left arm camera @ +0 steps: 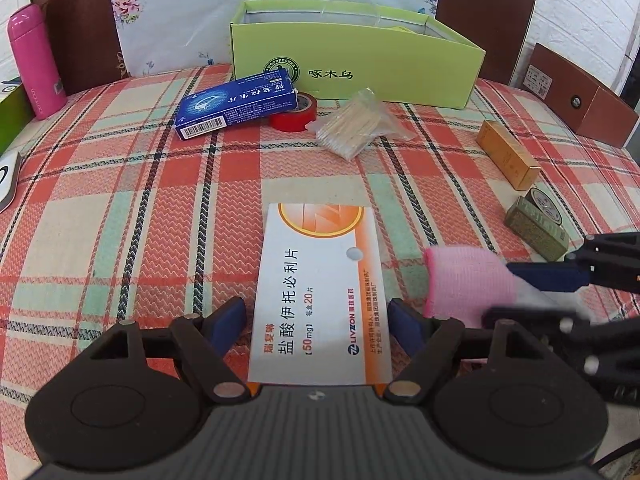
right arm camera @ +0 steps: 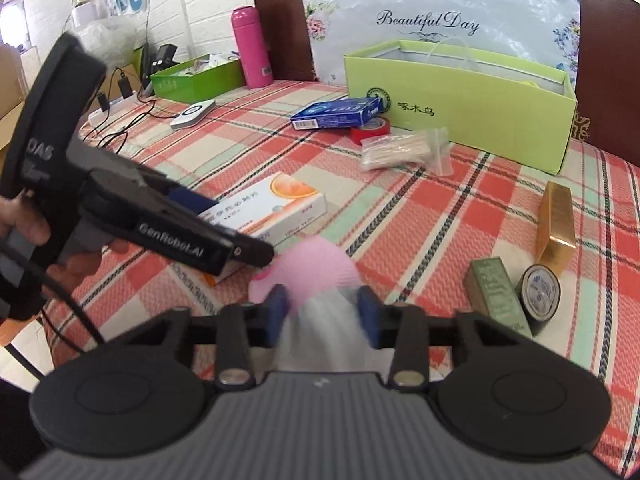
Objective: Organize objects
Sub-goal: 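Carry gloves and medicine box over the lime-green box and open both tools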
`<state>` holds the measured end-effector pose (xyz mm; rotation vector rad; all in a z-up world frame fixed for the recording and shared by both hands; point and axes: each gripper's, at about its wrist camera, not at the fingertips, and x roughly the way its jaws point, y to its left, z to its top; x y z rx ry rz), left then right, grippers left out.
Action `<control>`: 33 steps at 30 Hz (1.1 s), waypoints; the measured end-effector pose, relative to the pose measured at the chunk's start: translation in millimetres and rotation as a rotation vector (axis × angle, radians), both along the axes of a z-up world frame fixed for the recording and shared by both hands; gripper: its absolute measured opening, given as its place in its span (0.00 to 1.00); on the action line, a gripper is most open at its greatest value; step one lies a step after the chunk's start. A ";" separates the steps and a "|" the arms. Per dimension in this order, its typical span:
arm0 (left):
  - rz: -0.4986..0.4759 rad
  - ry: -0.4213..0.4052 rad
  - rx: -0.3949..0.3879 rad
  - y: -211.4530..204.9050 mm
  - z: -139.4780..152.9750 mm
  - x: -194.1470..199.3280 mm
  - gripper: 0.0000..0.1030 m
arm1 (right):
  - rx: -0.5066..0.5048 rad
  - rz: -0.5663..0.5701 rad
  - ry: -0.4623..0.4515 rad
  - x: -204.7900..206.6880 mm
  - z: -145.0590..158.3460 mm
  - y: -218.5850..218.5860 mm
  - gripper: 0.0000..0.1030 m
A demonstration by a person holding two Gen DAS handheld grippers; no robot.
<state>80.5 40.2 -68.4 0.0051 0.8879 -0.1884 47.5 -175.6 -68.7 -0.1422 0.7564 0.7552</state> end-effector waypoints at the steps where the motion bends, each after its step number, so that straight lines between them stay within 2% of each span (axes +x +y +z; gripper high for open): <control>1: 0.001 0.000 -0.003 0.6 -0.1 0.3 0.79 | 0.013 -0.002 0.001 0.6 3.1 -1.3 0.13; 2: 0.002 0.000 -0.005 1.0 -0.3 0.8 0.79 | 0.020 -0.007 -0.004 0.5 6.5 -2.6 0.09; 4: 0.004 -0.002 -0.005 0.8 -0.4 2.4 0.78 | 0.034 -0.017 -0.021 -1.0 13.4 -5.3 0.08; 6: 0.009 -0.011 -0.006 1.0 0.0 3.1 0.68 | 0.064 -0.035 -0.031 -0.9 22.5 -10.4 0.08; 7: 0.012 -0.017 -0.008 1.6 1.0 3.2 0.67 | 0.082 -0.048 -0.036 -0.5 27.8 -13.5 0.08; 12: 0.029 -0.022 -0.102 10.1 11.9 7.9 0.66 | 0.152 -0.109 -0.100 7.7 57.8 -27.2 0.08; 18: 0.022 -0.156 -0.130 7.9 60.5 22.8 0.66 | 0.196 -0.152 -0.193 33.5 92.7 -31.7 0.08; 22: 0.012 -0.263 -0.153 3.8 100.8 44.7 0.66 | 0.202 -0.176 -0.281 58.5 118.6 -28.5 0.08; 26: -0.001 -0.339 -0.127 -5.4 130.3 79.8 0.66 | 0.195 -0.202 -0.362 96.5 140.0 -22.1 0.08; 33: 0.009 -0.359 -0.140 -9.4 148.3 158.9 0.66 | 0.177 -0.243 -0.480 172.4 153.0 -9.7 0.08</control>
